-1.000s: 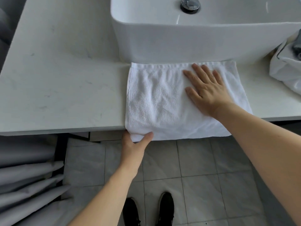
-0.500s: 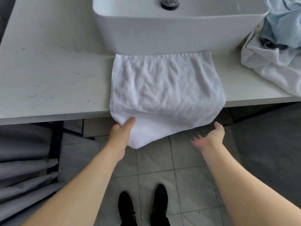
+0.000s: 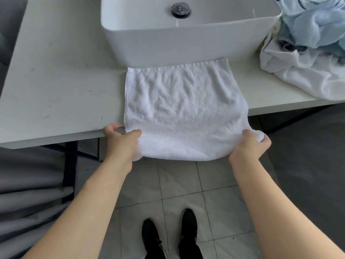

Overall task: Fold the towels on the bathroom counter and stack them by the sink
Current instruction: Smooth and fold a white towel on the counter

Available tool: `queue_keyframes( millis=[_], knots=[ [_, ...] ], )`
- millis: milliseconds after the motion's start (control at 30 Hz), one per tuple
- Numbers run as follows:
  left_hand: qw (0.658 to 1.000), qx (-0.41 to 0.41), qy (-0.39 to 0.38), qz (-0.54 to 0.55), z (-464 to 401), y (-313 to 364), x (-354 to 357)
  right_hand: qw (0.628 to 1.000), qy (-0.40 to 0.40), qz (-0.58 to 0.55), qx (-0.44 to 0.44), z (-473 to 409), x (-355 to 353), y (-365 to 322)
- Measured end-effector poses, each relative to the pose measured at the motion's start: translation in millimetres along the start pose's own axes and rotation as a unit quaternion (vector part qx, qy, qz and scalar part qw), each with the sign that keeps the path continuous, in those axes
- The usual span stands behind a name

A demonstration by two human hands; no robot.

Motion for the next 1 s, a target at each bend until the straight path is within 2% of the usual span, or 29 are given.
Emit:
queue_keyframes(
  millis=[67,133,200,267,333,400,500,600,733,833,900,1000],
  knots=[
    [0.998,0.007,-0.024,0.057,6.0,13.0,-1.9,0.996,-0.023,0.027,-0.083,11.4,4.6,-28.7],
    [0.989,-0.026,-0.072,0.129,9.6,25.4,2.2,0.988,-0.038,0.034,-0.147,17.8,15.9,-55.8],
    [0.963,-0.056,-0.122,0.233,9.6,40.0,7.0,0.983,-0.068,0.041,-0.167,20.4,37.0,-76.6],
    [0.944,-0.059,-0.165,0.280,5.4,53.6,11.9,0.978,-0.097,0.059,-0.173,19.1,62.1,-93.1],
    [0.963,-0.011,-0.162,0.216,-2.0,66.6,13.2,0.973,-0.109,0.070,-0.192,13.4,85.1,-108.1],
    [0.988,0.102,-0.103,0.049,-16.2,83.4,12.4,0.970,-0.116,0.065,-0.205,4.3,106.2,-118.4],
    [0.972,0.208,-0.002,-0.109,-40.7,110.1,15.7,0.956,-0.133,0.129,-0.225,-10.7,141.6,-119.7],
    [0.954,0.225,0.078,-0.180,-65.2,122.6,23.6,0.920,-0.141,0.250,-0.268,-24.8,173.3,-112.5],
    [0.939,0.201,0.080,-0.268,-86.8,111.0,41.1,0.836,-0.137,0.446,-0.289,-39.2,188.3,-96.3],
    [0.909,0.253,0.117,-0.309,-88.2,120.8,43.2,0.788,-0.151,0.490,-0.340,-47.2,192.6,-101.3],
    [0.893,0.292,0.130,-0.317,-88.5,135.4,44.3,0.795,-0.162,0.447,-0.377,-49.0,196.5,-109.8],
    [0.894,0.301,0.148,-0.297,-96.6,154.0,45.7,0.814,-0.158,0.375,-0.416,-43.5,206.2,-122.7]
  ],
)
Point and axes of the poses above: each hand's wrist, its own z-axis away from the middle knuckle, its own x-axis out of the palm, y = z × x, the point moved 7 cm from there along -z, towards the middle knuckle, and after that the axes turned 4 degrees about y, right-handed, at the moved point
